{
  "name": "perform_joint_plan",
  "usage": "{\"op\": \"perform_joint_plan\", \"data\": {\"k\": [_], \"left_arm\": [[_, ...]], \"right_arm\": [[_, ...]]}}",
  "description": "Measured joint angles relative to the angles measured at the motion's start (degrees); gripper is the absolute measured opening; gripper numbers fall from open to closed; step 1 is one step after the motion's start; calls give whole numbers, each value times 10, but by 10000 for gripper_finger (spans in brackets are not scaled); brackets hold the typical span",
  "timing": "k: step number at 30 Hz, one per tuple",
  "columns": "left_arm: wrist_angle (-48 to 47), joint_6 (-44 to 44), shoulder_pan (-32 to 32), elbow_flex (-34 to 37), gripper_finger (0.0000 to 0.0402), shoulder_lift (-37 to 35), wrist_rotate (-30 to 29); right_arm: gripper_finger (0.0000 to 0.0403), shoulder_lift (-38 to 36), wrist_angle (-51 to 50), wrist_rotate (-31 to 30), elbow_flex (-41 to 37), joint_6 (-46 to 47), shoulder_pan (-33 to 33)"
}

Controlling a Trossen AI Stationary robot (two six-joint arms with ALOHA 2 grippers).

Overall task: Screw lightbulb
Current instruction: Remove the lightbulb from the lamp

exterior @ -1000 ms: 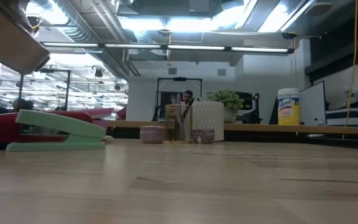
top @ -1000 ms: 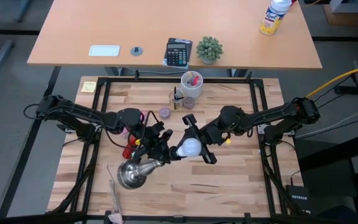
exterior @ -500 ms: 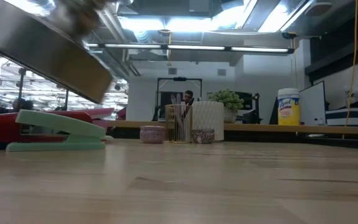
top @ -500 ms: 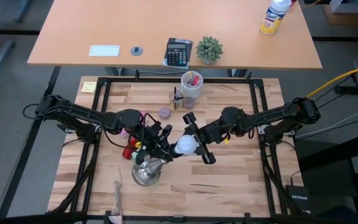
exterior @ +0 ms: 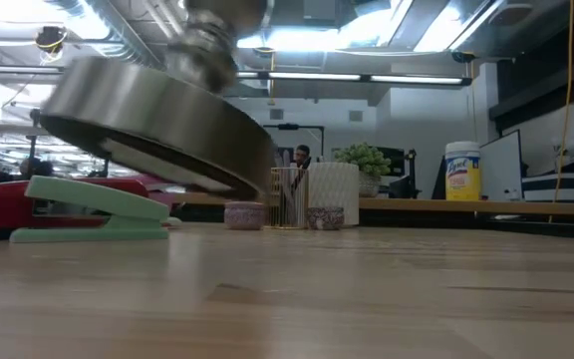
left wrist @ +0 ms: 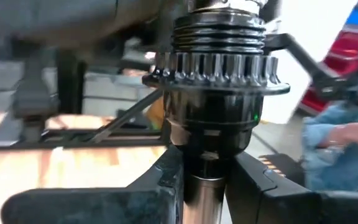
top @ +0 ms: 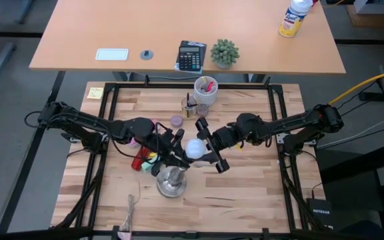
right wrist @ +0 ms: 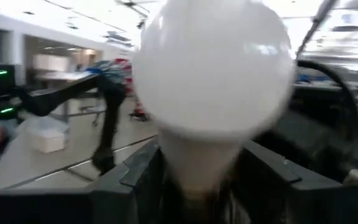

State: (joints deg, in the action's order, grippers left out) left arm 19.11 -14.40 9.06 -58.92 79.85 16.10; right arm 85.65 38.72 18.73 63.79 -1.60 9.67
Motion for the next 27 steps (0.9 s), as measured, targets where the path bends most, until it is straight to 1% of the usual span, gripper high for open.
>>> {"op": "perform_joint_plan", "data": {"k": [4,8,11,13,15,23,27], "left_arm": [[-23,4,-1,1,65,2,-29],[-29,22,-1,1,65,2,-48],[-33,28,-1,1,65,2,-49],[-33,28,-1,1,65,2,-49],[-38,28,1,1,65,2,-49],[-37,28,7,1,65,2,-46],[-37,29,7,1,65,2,-46]], "right_arm": [[226,0,2,-46,0,16,0],[260,0,4,-51,1,17,1],[269,0,-3,-48,1,16,1],[266,0,-8,-47,1,14,1],[254,0,-10,-47,1,14,0],[188,1,-16,-44,1,12,1],[179,1,-17,-27,1,12,0]]}}
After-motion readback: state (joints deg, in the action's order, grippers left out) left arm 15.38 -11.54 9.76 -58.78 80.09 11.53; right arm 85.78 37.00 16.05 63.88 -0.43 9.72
